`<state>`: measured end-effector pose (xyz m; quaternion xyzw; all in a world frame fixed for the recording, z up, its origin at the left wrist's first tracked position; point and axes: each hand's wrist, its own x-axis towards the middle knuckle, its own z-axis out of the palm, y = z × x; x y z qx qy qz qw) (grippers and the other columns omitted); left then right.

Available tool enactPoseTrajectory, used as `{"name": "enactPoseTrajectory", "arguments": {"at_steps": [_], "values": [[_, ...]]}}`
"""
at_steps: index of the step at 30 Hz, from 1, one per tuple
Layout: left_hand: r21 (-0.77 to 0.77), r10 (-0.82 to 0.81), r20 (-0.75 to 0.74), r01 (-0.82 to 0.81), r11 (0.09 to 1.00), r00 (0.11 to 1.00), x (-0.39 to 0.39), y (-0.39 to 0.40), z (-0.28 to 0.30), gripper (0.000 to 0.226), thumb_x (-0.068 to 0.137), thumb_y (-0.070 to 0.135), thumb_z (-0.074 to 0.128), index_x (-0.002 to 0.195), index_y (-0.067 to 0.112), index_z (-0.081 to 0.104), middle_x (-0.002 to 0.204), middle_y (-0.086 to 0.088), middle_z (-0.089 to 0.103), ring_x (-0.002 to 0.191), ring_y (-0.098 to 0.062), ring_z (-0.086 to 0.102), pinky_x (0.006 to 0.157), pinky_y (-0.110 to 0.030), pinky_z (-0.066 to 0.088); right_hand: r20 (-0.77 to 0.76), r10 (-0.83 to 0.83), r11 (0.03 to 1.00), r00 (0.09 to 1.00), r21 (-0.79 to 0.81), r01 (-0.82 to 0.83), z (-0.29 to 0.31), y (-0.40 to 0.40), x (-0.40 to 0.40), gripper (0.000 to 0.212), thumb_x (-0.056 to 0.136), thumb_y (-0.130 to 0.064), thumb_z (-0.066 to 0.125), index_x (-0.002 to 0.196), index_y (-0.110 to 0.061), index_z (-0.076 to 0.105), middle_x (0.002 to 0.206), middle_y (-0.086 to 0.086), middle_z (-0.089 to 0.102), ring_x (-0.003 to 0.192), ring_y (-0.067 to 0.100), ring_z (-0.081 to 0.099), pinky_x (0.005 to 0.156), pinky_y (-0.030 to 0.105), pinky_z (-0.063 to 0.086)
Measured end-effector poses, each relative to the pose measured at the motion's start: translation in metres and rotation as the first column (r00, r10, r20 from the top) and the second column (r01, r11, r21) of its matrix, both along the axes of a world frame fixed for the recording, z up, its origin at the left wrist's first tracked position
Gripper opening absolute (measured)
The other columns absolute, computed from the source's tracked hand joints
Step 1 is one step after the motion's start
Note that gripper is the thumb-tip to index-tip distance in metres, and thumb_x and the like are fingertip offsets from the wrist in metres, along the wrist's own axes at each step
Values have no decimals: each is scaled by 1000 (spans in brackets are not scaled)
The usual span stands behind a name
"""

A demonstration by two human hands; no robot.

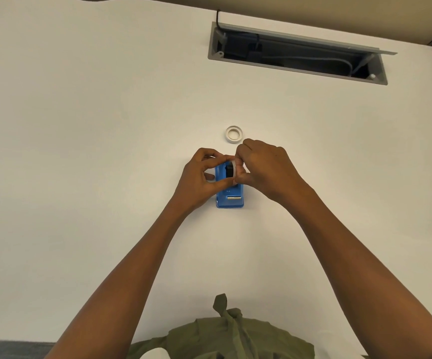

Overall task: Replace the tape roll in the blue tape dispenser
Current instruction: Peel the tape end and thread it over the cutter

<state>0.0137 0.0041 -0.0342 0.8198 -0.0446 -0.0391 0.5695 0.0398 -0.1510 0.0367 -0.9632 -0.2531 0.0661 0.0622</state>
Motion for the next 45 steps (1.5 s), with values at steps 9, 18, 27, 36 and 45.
{"name": "enactPoseTrajectory", "arguments": {"at_steps": [9, 18, 27, 36, 45], "values": [[14, -21, -32, 21, 1000, 999, -1, 2, 3, 47, 74, 28, 76, 118, 28, 61, 115, 5, 47, 104, -9, 50, 75, -9, 48, -379, -214, 668, 900, 615, 418, -6, -19, 9, 5, 83, -11, 64, 86, -13, 68, 82, 1, 66, 69, 10, 59, 60, 21, 50], [5, 12, -14, -12, 1000, 1000, -2, -1, -1, 50, 73, 23, 77, 120, 18, 60, 115, 3, 47, 101, -8, 52, 73, -5, 46, -306, 0, 928, 952, 354, 114, 3, -14, 16, 26, 70, -14, 75, 96, -8, 71, 91, 9, 67, 75, 20, 66, 73, 36, 56], [-7, -26, -4, 26, 1000, 1000, -2, 0, 2, 48, 72, 27, 78, 116, 31, 59, 114, 7, 46, 101, 2, 51, 75, -13, 48, -374, 8, 951, 927, 288, 108, 12, -9, 26, 15, 66, -7, 73, 81, -7, 70, 72, 4, 67, 68, 17, 65, 70, 32, 56], [10, -34, -12, 34, 999, 999, 1, 3, 3, 49, 72, 25, 78, 118, 23, 61, 113, 5, 47, 102, -8, 51, 76, -19, 51, -429, -10, 962, 903, 242, 126, 10, -5, 27, 22, 60, -11, 78, 77, -10, 63, 72, 5, 66, 64, 16, 61, 69, 38, 57], [43, -37, -16, 38, 998, 999, 2, 3, 3, 48, 73, 26, 77, 118, 18, 62, 113, 4, 45, 101, -10, 50, 72, -8, 47, -501, -14, 942, 865, 284, 180, 7, -5, 34, 17, 63, 1, 75, 74, -5, 64, 65, 4, 67, 57, 23, 70, 55, 22, 56]]}}
